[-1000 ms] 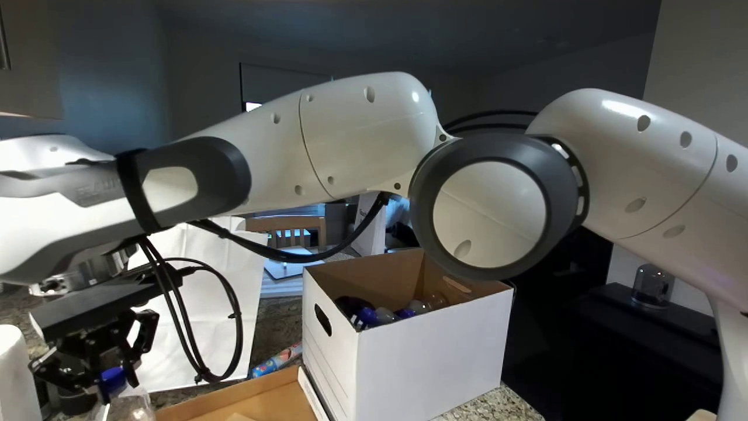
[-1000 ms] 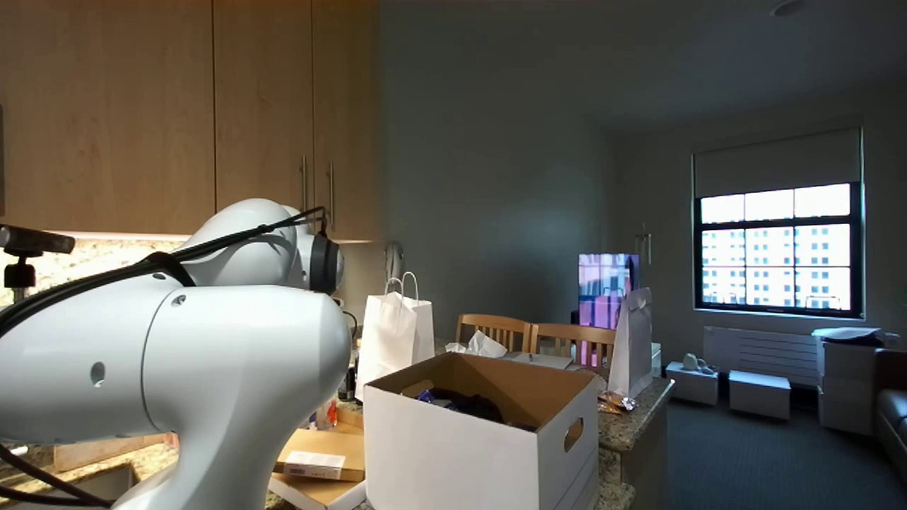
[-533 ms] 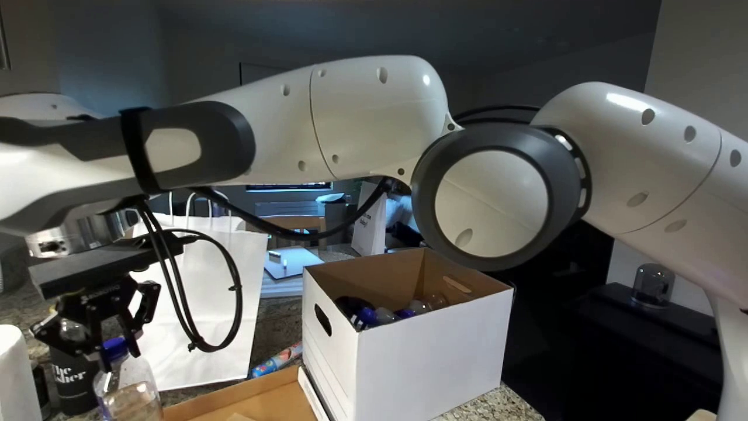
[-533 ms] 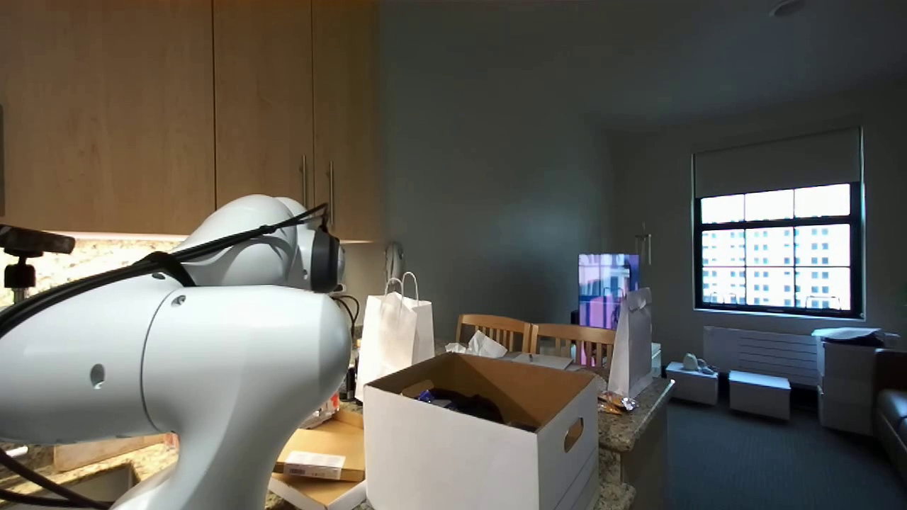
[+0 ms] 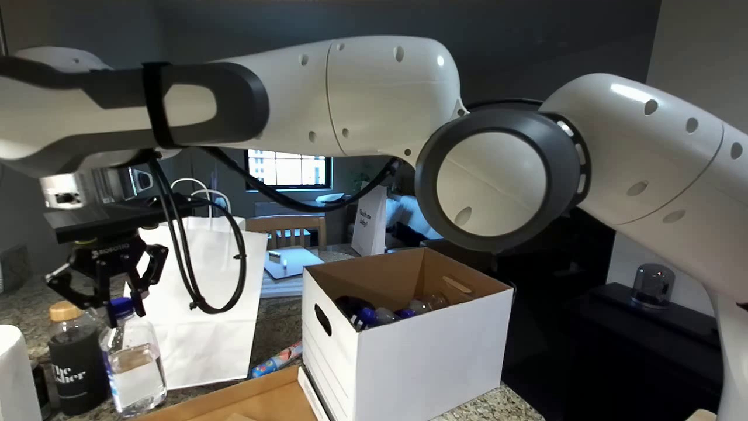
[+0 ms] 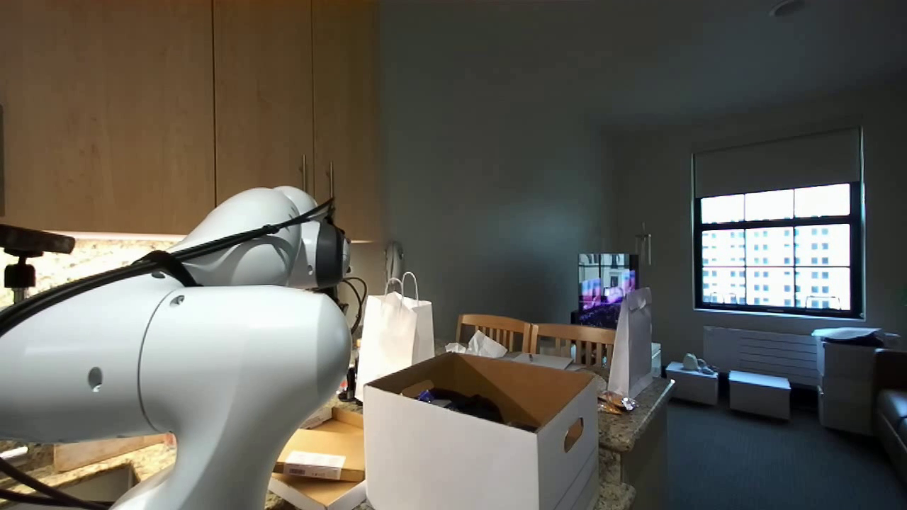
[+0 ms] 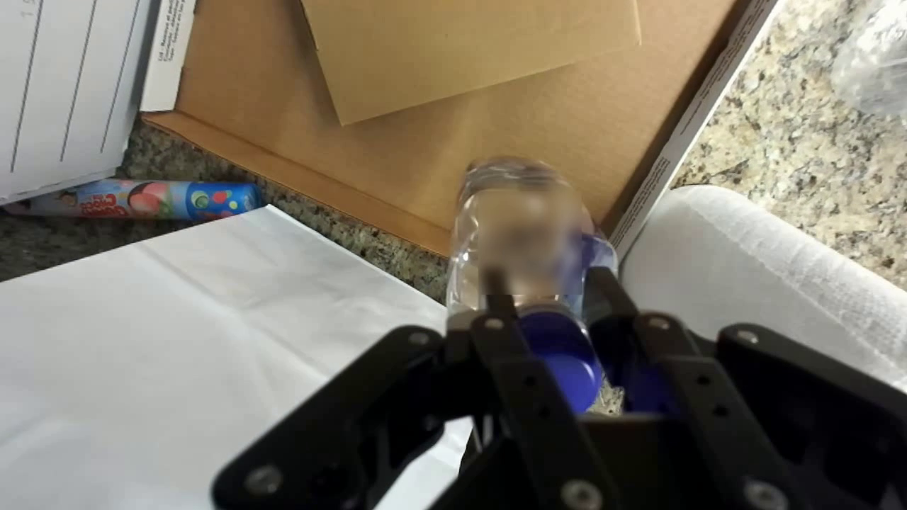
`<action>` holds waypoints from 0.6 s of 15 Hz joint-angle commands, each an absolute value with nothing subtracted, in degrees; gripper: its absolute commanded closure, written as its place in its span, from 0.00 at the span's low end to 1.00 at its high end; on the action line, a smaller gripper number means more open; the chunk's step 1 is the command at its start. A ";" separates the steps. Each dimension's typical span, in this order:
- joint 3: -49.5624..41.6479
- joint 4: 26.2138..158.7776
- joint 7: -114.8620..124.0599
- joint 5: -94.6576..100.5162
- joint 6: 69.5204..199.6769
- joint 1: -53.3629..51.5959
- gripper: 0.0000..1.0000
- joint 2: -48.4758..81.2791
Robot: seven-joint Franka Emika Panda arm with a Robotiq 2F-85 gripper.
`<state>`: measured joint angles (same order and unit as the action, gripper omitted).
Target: Pick the bottle in the box and put it on the table, then put it back in the box
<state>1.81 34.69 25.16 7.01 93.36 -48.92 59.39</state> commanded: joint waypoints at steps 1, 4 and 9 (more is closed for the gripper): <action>2.69 34.58 23.82 5.92 88.97 -47.93 0.87 56.39; 3.22 33.51 23.57 5.57 85.86 -47.30 0.87 55.16; 2.76 24.18 21.30 5.73 77.88 -46.81 0.87 56.69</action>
<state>2.49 31.04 24.62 6.78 84.55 -47.55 55.89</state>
